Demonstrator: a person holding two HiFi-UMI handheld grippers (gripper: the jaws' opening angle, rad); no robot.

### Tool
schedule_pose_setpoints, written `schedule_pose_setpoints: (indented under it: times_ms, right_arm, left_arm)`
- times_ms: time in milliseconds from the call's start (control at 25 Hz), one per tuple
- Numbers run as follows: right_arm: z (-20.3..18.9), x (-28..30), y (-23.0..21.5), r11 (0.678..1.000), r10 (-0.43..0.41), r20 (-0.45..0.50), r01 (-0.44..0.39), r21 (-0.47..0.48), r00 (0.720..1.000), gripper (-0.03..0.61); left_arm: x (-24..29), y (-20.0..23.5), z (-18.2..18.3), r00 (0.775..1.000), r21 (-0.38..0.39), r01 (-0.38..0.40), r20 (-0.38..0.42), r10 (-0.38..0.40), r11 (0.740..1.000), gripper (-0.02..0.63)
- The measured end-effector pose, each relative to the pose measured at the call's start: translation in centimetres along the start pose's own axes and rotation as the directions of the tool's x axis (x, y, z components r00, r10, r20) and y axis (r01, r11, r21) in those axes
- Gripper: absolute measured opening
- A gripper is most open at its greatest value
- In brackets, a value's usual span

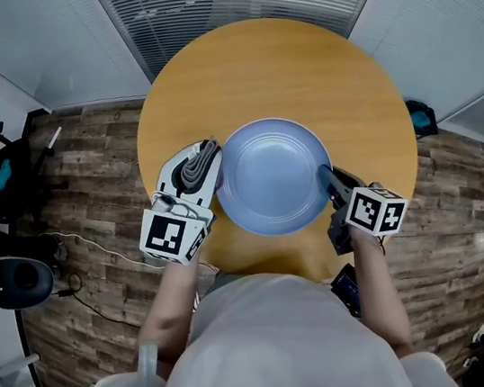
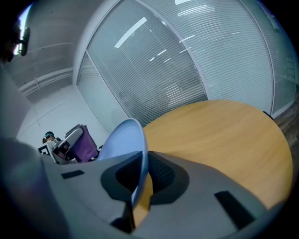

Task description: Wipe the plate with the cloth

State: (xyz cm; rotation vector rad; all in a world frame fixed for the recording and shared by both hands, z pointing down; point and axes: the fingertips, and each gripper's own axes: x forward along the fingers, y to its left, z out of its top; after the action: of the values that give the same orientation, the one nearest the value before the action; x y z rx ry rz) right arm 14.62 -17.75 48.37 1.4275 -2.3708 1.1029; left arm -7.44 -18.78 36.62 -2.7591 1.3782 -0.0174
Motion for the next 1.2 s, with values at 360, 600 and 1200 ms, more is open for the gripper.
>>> schedule_pose_setpoints:
  times_ms: [360, 600, 1200]
  right_arm:
    - [-0.4, 0.4, 3.3, 0.998, 0.042, -0.035, -0.043, -0.039, 0.999, 0.034]
    - [-0.8, 0.4, 4.4, 0.996, 0.069, -0.064, -0.072, -0.055, 0.996, 0.034]
    - [-0.7, -0.3, 5.2, 0.990, 0.066, -0.096, -0.077, -0.121, 0.993, 0.034]
  left_arm:
    - [0.9, 0.0, -0.2, 0.999, 0.071, 0.036, -0.037, -0.033, 0.997, 0.083]
    - [1.8, -1.0, -0.4, 0.995, 0.195, 0.072, -0.084, -0.057, 0.978, 0.083]
    - [4.1, -3.8, -2.8, 0.963, 0.320, 0.186, -0.249, -0.107, 0.929, 0.083]
